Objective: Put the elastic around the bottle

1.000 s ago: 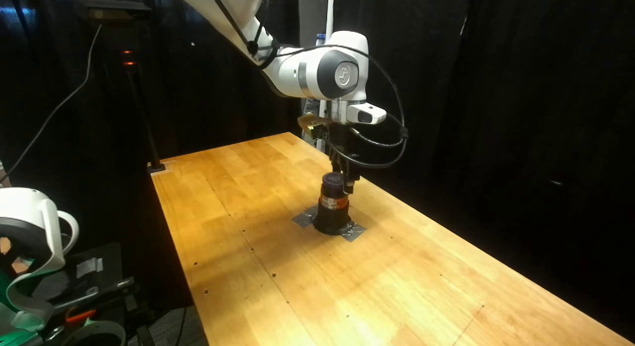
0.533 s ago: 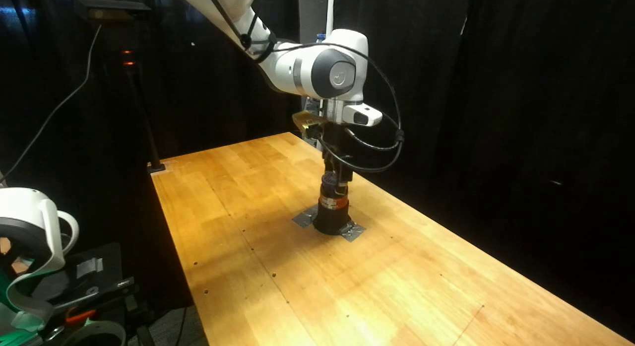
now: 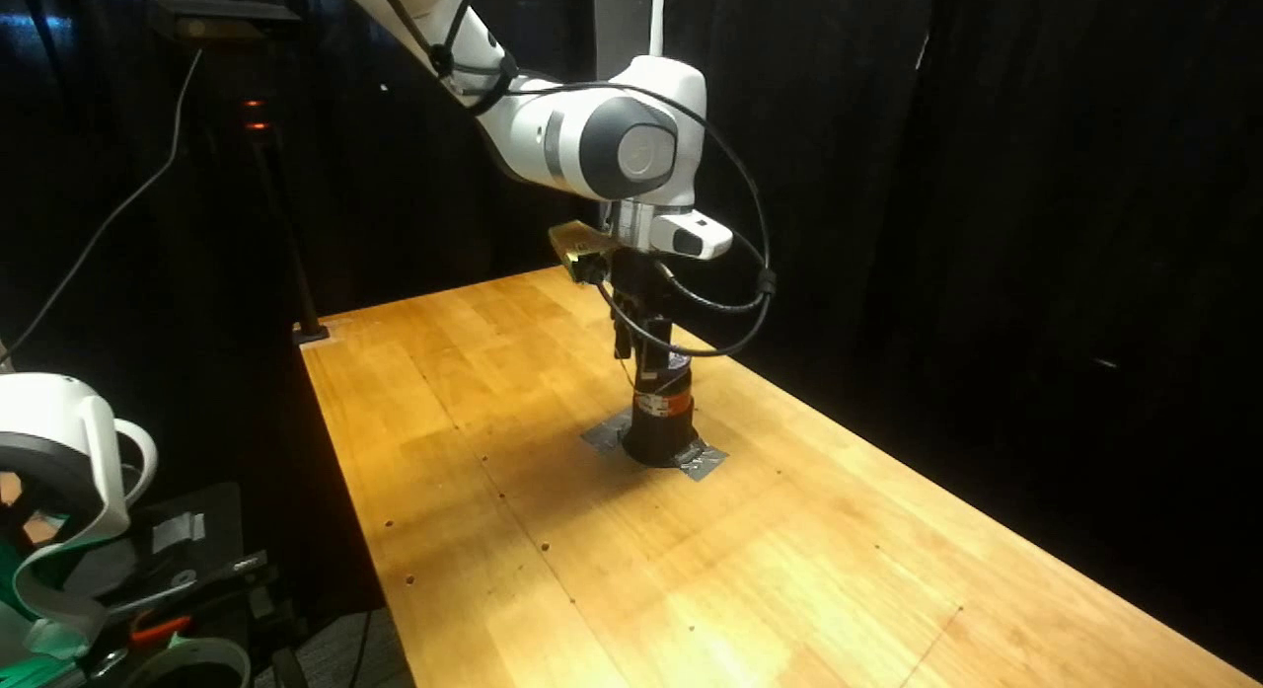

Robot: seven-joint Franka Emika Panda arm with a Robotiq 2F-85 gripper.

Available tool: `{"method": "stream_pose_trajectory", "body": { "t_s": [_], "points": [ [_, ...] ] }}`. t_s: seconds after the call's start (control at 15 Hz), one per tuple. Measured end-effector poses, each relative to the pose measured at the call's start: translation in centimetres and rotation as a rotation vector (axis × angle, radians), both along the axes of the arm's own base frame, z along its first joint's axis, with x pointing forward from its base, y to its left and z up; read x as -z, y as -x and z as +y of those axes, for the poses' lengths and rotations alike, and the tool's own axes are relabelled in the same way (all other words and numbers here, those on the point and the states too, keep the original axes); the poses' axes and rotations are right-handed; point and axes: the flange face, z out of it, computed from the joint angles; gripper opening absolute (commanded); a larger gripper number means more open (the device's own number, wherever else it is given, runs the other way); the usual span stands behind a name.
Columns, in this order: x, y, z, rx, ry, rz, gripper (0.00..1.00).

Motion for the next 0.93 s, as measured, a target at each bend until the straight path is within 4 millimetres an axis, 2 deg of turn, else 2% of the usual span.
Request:
{"method": "stream_pose_trajectory", "body": {
  "t_s": [0.13,0.2,0.27,0.33,0.53,0.93],
  "points": [
    [0.4,0.6,0.0,-0.003,-0.009,-0.034,1.00],
    [0.6,0.8,0.0,-0.005,-0.015,-0.056,0.75],
    [0.7,1.0,0.1,-0.007,-0.022,-0.081,0.74],
    [0.7,1.1,0.2,-0.010,-0.029,-0.108,0.68],
    [0.6,1.9,0.5,-0.022,-0.048,-0.188,0.42],
    [-0.1,5.4,0.9,-0.065,-0.025,-0.270,0.00]
  ]
}}
